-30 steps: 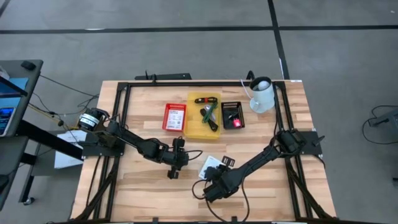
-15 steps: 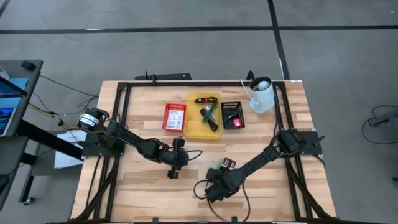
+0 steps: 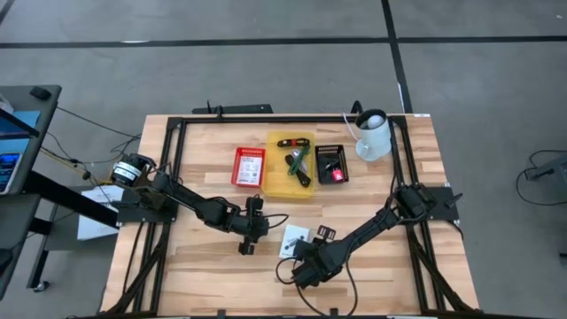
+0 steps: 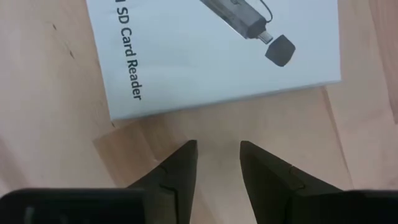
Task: Pick and place items into bin
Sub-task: Put the card reader box in the red bin
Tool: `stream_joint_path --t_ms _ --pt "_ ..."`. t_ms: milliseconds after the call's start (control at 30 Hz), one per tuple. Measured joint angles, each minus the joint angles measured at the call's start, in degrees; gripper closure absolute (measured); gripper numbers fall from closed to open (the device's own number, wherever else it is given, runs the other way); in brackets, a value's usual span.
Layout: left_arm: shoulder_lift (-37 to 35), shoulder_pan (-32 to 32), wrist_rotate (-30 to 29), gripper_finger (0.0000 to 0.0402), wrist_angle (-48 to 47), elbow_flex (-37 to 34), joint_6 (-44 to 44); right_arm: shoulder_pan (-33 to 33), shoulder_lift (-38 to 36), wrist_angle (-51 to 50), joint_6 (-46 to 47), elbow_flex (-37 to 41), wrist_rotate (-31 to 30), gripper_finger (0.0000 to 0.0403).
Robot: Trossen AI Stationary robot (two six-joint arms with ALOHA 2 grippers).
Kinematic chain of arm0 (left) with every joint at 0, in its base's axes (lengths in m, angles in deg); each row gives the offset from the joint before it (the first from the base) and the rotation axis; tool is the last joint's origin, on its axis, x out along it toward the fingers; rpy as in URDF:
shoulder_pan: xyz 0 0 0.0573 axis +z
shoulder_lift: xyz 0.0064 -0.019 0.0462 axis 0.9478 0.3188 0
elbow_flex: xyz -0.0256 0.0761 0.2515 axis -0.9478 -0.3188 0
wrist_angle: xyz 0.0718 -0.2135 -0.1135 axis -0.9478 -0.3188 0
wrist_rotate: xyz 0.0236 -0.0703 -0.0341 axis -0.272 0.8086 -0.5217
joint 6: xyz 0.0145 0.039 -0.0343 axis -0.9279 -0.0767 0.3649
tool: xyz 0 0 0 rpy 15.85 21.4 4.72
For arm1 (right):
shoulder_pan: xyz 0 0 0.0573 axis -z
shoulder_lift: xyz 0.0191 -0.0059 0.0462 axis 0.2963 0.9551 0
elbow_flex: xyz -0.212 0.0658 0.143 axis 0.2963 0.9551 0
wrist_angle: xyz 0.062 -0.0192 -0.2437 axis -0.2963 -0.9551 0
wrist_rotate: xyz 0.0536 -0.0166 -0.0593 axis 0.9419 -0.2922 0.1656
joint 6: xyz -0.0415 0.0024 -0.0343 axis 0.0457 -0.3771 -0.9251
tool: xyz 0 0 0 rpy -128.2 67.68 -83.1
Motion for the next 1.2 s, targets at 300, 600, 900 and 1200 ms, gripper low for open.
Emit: stream_joint_path --t_ms 300,600,900,1200 --pt "0.0 0.0 0.1 0.0235 0.0 0.0 0.0 -1.2 -0.2 -1.7 0.4 0.2 -5.2 0.0282" --pt "0.0 0.0 0.1 0.0235 0.0 0.0 0.1 -1.1 -0.1 -2.2 -2.6 -2.5 -6.3 0.0282" --pt "0.0 0.0 0.1 0.0235 0.0 0.0 0.0 -1.1 -0.2 -5.8 -3.6 -5.5 -9.2 0.0282" --pt "0.0 0.0 0.1 0.0235 0.0 0.0 0.0 0.1 -0.3 -2.2 -6.0 -5.0 -9.3 0.0282"
